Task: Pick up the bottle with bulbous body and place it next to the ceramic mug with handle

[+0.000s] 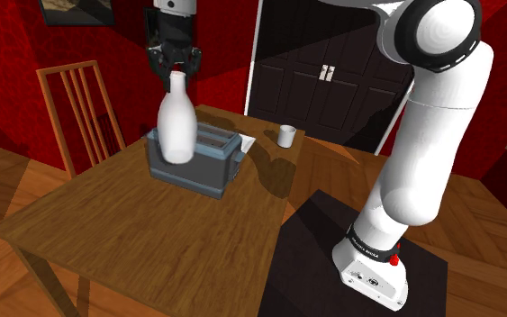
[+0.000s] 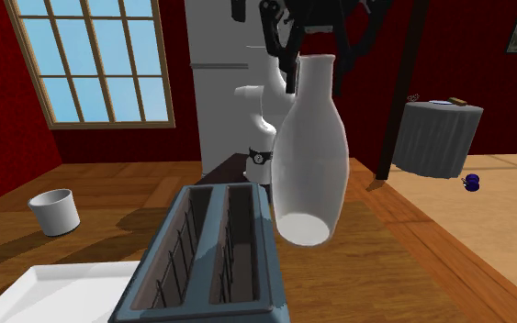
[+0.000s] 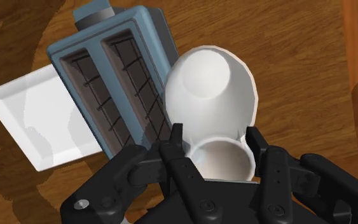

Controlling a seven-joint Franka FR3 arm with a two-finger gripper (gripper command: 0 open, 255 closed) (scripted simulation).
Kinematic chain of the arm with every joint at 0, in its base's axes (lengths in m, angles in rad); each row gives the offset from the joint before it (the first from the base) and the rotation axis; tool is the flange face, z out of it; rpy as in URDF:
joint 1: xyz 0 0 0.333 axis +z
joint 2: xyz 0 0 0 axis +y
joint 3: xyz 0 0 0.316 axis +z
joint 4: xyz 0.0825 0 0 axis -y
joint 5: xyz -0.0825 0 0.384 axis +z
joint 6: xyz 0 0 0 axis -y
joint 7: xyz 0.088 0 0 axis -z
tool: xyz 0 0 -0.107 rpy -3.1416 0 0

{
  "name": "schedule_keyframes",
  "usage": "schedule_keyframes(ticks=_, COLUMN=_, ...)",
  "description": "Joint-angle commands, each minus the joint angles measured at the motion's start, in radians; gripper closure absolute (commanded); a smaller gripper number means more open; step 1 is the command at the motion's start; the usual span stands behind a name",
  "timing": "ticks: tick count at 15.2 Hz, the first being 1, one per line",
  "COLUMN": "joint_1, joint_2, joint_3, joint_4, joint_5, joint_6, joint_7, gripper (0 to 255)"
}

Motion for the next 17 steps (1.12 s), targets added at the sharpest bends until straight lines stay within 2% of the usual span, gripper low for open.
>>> schedule_keyframes(ticks=1, joint_1=-0.028, joint_2=-0.036, joint_3=-0.016, joint_4=-0.028, joint_5=0.013, joint_6=-0.007, joint_7=-0.042, gripper=255)
schedule_keyframes(ticks=9, joint_1=-0.130, joint_2=-0.158, joint_3=-0.097, joint_4=-0.094, joint_5=0.057, joint_6=-0.053, joint_7=-0.226, gripper=255)
schedule_keyframes(ticks=17, joint_1=-0.220, joint_2=-0.212, joint_3=-0.192, joint_4=-0.073, joint_5=0.073, joint_6=-0.125, joint_7=-0.412, gripper=255)
